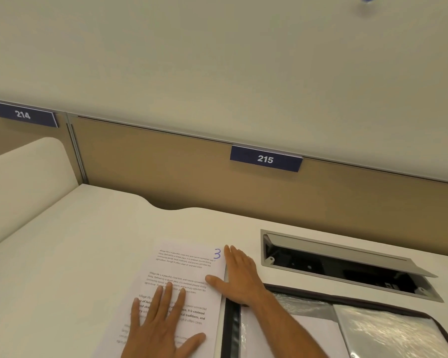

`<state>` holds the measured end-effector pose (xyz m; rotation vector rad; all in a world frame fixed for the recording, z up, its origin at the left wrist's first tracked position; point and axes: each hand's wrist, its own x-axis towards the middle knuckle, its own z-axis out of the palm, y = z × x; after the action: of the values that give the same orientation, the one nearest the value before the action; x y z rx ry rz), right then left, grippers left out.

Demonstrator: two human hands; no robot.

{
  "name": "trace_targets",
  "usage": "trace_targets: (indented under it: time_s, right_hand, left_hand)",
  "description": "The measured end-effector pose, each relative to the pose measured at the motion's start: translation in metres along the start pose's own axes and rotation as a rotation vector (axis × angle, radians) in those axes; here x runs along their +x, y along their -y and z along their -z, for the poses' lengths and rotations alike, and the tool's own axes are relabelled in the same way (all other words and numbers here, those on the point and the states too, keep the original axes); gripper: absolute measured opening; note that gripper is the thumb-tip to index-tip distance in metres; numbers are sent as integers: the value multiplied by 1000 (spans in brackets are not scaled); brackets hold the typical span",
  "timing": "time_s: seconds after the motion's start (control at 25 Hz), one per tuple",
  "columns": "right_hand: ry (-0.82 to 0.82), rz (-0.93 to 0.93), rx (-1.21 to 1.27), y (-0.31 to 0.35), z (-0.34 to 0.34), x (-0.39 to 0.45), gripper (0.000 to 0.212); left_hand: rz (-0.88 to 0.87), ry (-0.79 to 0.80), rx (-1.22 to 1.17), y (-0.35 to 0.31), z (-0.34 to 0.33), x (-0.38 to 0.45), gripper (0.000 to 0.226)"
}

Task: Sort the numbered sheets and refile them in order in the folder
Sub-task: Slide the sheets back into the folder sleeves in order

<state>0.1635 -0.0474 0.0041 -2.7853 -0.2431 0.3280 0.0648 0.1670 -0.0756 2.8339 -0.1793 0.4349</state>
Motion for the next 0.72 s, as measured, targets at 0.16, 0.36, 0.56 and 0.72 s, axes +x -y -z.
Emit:
trace_targets:
  time_s: [0.16, 0.36, 0.56, 0.72]
  right_hand:
    - [17, -35, -85, 2, -1, 10, 135]
    - [47, -22, -76, 7, -4, 9, 109]
    - [-137, 25, 322, 24, -5, -5, 70]
    - [-192, 13, 433, 32, -14, -23, 45]
  left_hand:
    - [-8, -15, 26, 0, -1, 0, 98]
    - [-11, -2, 47, 1, 0, -1, 98]
    - [-9, 4, 54, 2, 0, -2, 98]
    - [-5, 17, 66, 3, 0, -2, 97]
